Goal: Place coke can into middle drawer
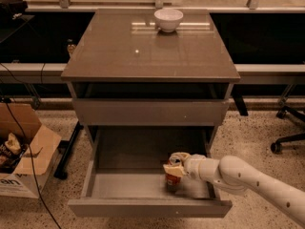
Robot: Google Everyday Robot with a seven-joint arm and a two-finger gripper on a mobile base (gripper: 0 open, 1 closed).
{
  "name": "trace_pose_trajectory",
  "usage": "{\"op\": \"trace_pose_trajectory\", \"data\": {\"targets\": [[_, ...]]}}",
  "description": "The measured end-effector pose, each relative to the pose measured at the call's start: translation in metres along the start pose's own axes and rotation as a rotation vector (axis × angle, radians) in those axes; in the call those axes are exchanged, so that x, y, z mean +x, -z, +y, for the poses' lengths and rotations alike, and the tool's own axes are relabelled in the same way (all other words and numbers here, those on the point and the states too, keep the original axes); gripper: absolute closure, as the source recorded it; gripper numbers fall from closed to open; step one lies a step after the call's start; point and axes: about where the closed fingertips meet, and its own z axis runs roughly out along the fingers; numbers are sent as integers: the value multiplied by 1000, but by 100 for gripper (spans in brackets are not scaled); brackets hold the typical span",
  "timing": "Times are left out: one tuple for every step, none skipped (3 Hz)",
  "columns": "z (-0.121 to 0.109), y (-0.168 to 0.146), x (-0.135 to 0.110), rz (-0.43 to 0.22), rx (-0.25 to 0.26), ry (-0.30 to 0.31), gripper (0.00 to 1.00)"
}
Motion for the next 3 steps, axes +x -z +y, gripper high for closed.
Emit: {"op": "trace_pose_trajectory", "data": {"targets": [[-1, -2, 1, -1, 9, -5, 37], [1, -4, 1, -1, 5, -5, 6], [1, -5, 1, -1, 3, -5, 0]]}}
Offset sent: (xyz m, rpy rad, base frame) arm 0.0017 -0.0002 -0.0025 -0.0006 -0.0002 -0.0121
